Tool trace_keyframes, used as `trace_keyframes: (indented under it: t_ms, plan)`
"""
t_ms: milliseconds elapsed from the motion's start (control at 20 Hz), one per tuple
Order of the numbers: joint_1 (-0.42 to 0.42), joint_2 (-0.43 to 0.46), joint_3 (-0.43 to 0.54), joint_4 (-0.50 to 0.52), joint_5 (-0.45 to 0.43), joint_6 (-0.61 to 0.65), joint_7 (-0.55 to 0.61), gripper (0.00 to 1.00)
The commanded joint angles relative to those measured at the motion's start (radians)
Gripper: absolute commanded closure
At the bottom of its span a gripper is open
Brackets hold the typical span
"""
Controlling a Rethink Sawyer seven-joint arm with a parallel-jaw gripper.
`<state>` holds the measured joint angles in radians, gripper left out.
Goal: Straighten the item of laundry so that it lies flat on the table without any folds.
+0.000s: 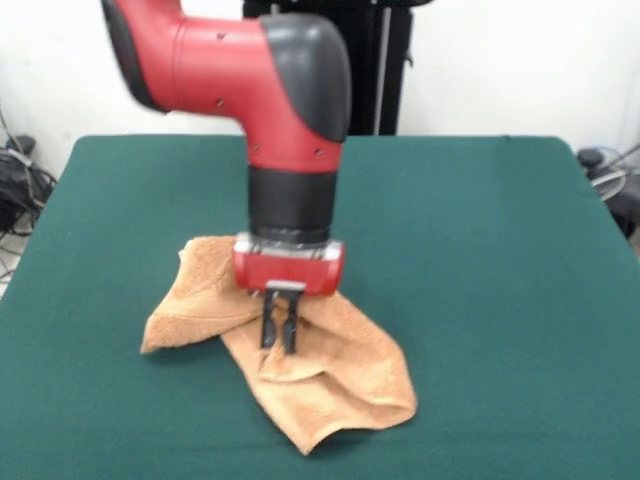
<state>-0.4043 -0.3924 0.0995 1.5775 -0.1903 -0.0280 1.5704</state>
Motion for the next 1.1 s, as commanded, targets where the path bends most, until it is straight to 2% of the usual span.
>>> trace_keyframes:
  t_ms: [50, 200, 400, 850, 1100]
  plan:
    - [0.147, -0.192, -0.083, 0.252, 0.008, 0.053, 0.221, 1.00]
    - [0.178, -0.240, -0.125, 0.298, -0.009, 0.019, 0.214, 1.00]
    - [0.267, -0.245, -0.235, 0.325, -0.021, -0.103, 0.216, 1.00]
    - [0.260, -0.212, -0.221, 0.347, -0.005, -0.148, 0.205, 1.00]
    - [0.358, -0.211, -0.306, 0.390, 0.050, -0.194, 0.229, 1.00]
